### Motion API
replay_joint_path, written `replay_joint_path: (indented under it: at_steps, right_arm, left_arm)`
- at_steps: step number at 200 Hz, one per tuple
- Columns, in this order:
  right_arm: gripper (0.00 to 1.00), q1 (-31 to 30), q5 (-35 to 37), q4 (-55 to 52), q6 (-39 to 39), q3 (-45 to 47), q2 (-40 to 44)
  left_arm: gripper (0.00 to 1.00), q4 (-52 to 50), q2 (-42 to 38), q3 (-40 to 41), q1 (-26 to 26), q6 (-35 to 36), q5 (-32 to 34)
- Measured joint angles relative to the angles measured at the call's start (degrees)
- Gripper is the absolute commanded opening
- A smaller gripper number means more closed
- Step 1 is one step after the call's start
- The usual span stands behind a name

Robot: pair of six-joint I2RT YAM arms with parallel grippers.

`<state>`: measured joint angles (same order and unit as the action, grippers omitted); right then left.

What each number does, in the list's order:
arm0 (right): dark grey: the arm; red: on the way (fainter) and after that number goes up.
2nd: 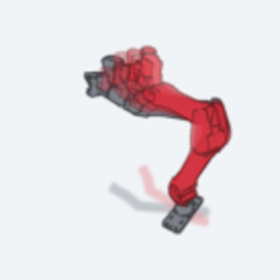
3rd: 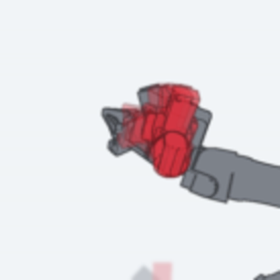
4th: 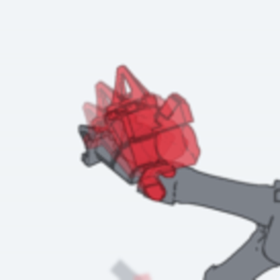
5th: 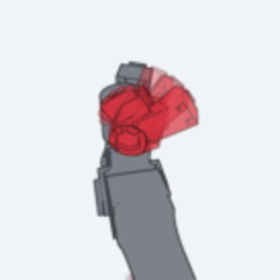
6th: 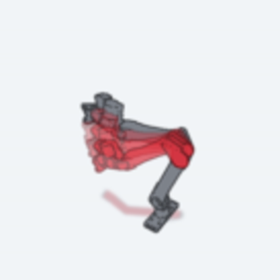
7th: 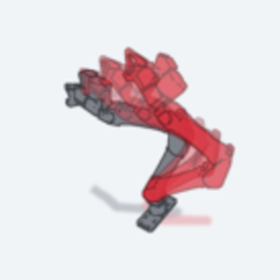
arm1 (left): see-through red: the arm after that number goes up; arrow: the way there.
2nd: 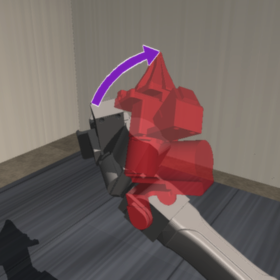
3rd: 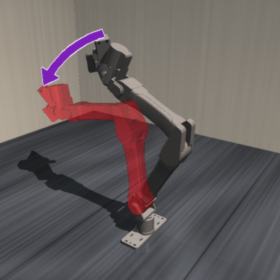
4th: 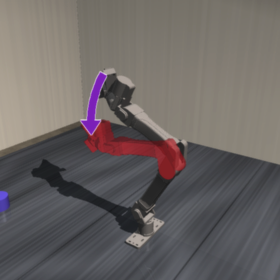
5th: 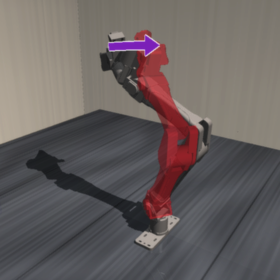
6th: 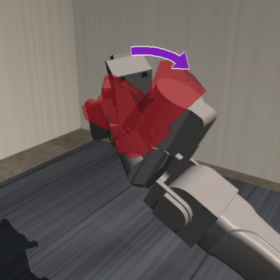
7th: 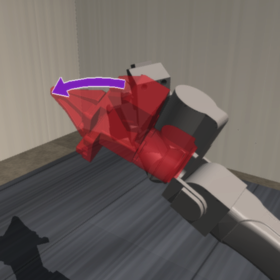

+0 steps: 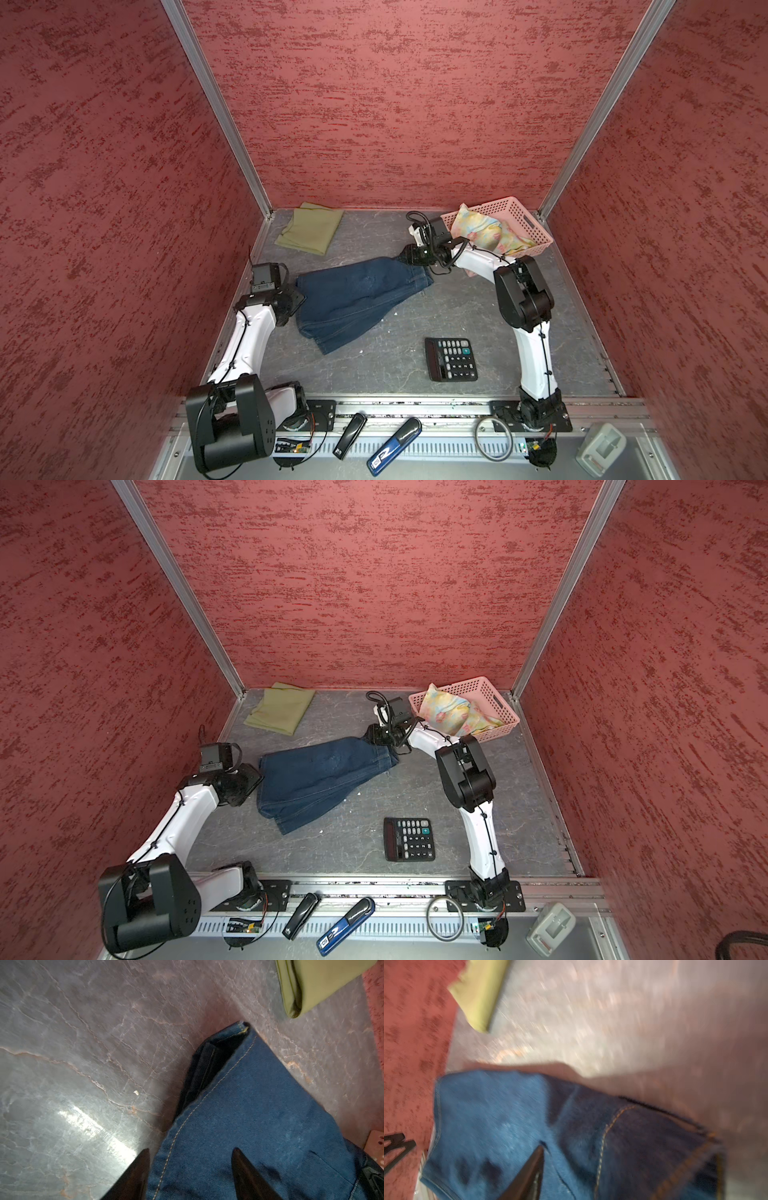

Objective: Fold and stack skirts
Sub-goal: Rotate the skirt at the center of the table.

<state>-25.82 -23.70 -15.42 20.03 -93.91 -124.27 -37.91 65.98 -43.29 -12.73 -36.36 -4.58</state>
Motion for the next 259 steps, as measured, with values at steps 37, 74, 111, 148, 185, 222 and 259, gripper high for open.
replay_joint_path:
  at_steps: [37, 74, 111, 148, 185, 222, 259]
  right_arm:
    - [0.77, 3.7, 2.8, 5.0, -1.2, 2.5, 6.4]
    - [0.75, 8.5, 6.5, 8.8, -0.2, 9.0, 18.3]
    - [0.70, 8.3, 5.8, 8.7, 1.9, 13.7, 24.9]
    - [0.64, 7.8, 1.2, 5.6, 2.9, 21.4, 26.7]
    - [0.59, 7.1, -1.1, 1.7, 2.8, 28.2, 26.8]
    - [0.56, 5.0, -2.6, 1.5, 2.8, 28.6, 26.1]
    - [0.52, 4.3, -3.7, 1.9, 2.2, 28.6, 23.1]
  left_arm:
    - [0.70, -2.6, 0.1, -2.3, 0.2, 1.1, 0.6]
    - [0.68, -5.0, 1.6, -0.9, 0.6, 1.7, -0.7]
    - [0.61, -6.4, 1.6, 2.1, 4.9, 1.0, -3.0]
    - [0.53, -4.7, 1.1, 6.2, 6.3, -1.3, -6.4]
    - [0.31, -2.5, -1.2, 9.6, 6.4, -2.2, -8.1]
    - [0.20, -1.4, -3.1, 10.8, 6.9, -2.5, -8.4]
    - [0.48, -3.1, -2.4, 9.5, 8.0, -1.7, -6.3]
